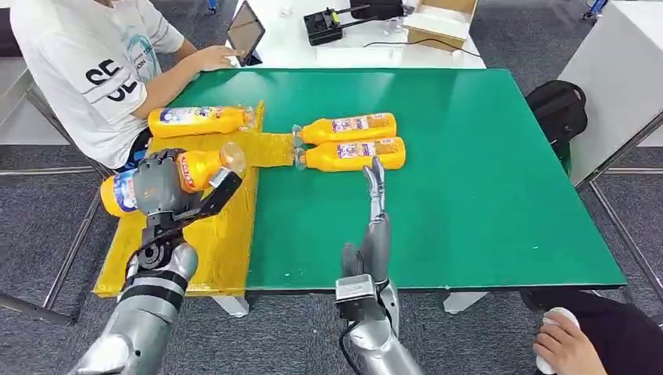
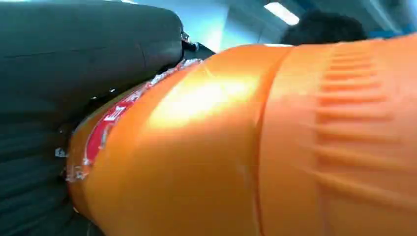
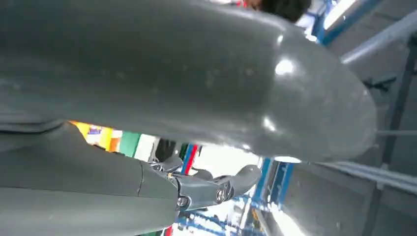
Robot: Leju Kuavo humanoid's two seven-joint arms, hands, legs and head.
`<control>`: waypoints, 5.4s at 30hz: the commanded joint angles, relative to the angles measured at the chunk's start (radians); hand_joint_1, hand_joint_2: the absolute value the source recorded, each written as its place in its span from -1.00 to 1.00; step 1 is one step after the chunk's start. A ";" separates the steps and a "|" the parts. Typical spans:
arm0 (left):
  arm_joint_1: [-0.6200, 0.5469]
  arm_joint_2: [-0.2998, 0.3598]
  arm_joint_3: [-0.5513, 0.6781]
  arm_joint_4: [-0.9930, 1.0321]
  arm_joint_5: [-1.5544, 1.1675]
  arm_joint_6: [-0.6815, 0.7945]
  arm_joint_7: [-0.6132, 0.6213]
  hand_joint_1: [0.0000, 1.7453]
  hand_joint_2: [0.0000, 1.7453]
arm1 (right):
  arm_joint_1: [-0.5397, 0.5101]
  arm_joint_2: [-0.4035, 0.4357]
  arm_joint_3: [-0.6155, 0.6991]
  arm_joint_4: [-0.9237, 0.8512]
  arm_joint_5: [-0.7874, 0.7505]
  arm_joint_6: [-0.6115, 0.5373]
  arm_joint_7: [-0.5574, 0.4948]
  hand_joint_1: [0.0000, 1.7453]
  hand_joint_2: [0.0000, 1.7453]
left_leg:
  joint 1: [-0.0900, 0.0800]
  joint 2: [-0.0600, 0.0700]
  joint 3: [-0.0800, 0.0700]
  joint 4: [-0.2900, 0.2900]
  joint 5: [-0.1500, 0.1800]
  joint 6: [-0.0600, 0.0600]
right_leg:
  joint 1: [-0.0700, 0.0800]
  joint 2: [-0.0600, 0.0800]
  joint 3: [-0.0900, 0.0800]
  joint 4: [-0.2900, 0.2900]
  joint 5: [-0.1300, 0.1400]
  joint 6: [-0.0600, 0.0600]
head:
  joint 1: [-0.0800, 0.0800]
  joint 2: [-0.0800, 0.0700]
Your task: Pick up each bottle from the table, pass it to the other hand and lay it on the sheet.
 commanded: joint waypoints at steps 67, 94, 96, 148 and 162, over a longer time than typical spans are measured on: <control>-0.144 0.115 0.056 0.567 0.287 -0.453 -0.224 -1.00 1.00 | -0.061 -0.002 -0.044 0.213 0.004 0.127 -0.034 -1.00 -1.00 | 0.000 0.003 0.009 -0.002 -0.002 0.001 | 0.000 0.001 0.009 -0.001 0.000 -0.003 | 0.000 0.000; -0.142 -0.003 0.302 0.447 0.647 -0.518 -0.670 -1.00 1.00 | -0.068 0.017 -0.096 0.278 0.047 0.161 -0.034 -1.00 -1.00 | -0.001 -0.006 0.015 -0.002 -0.001 0.001 | 0.000 -0.005 0.017 -0.002 -0.002 -0.004 | 0.000 0.000; -0.110 -0.054 0.260 0.322 0.745 -0.309 -0.670 -1.00 1.00 | -0.058 0.024 -0.103 0.280 0.066 0.154 -0.034 -1.00 -1.00 | -0.001 -0.007 0.014 -0.002 -0.001 0.001 | 0.000 -0.007 0.017 -0.002 -0.002 -0.004 | 0.000 0.000; 0.576 -0.201 -0.253 -0.540 1.492 -0.201 -0.670 -1.00 1.00 | 0.165 -0.051 -0.248 0.200 0.223 0.176 0.089 -1.00 1.00 | -0.001 -0.001 0.009 -0.003 -0.008 0.002 | 0.000 -0.005 0.010 -0.005 -0.005 -0.004 | 0.000 0.000; 0.557 -0.183 -0.277 -0.508 1.470 -0.211 -0.670 -1.00 1.00 | 0.025 -0.231 -0.339 0.230 0.456 0.237 0.298 -1.00 1.00 | -0.002 -0.002 0.006 -0.002 -0.007 0.002 | 0.000 -0.006 0.008 -0.005 -0.004 -0.003 | 0.000 0.000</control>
